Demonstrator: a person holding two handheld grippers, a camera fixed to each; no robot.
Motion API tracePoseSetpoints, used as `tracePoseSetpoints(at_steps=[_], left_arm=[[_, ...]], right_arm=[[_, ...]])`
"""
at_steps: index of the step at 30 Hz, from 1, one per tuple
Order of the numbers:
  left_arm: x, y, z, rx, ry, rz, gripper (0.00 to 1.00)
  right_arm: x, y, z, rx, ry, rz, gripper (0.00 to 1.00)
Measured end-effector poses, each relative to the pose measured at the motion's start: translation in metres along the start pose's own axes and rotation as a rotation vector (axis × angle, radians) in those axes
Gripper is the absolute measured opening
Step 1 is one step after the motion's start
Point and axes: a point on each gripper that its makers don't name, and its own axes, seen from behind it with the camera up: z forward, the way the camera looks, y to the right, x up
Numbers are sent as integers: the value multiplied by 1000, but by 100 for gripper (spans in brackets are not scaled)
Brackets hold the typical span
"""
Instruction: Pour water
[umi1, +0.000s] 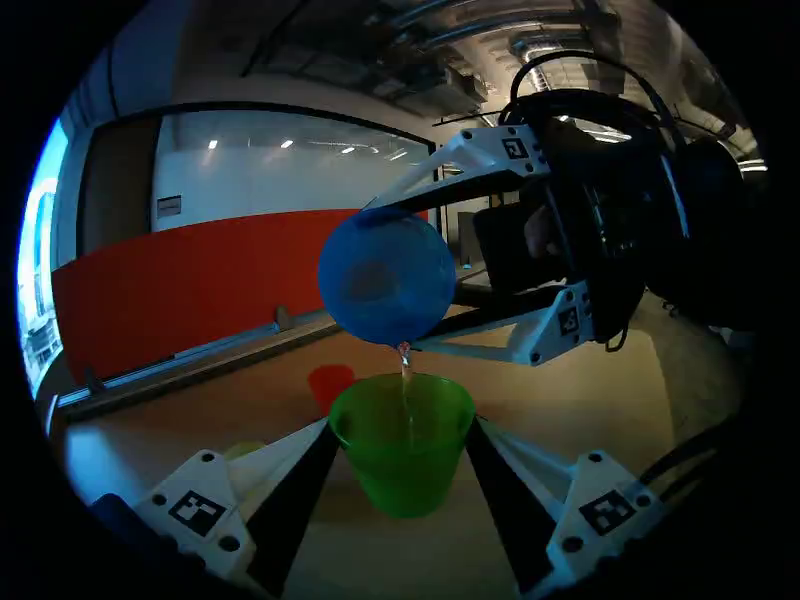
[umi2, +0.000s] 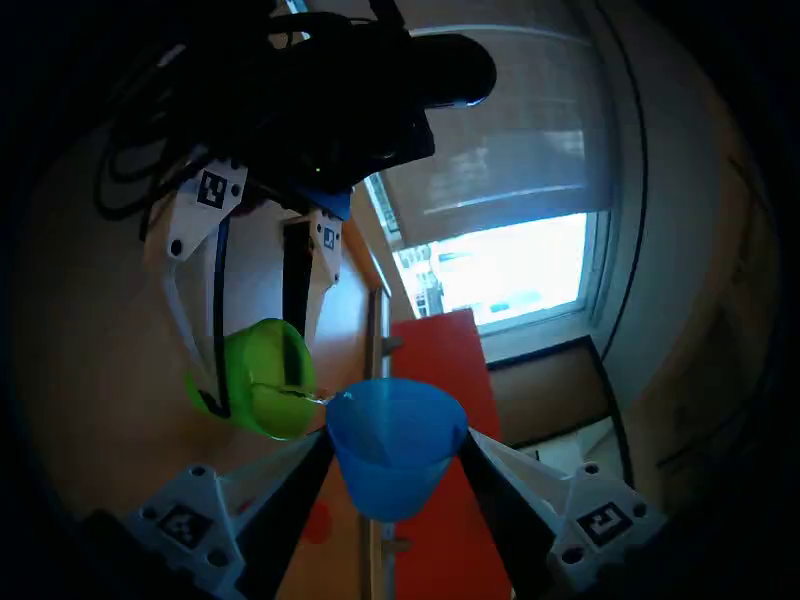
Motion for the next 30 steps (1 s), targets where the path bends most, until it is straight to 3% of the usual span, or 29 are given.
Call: tracePoseSetpoints(at_steps=[30], left_arm=[[0,0,-3,-2,4,-3,87]], right_arm=[[14,-3,-4,-4,-3,-75,91]])
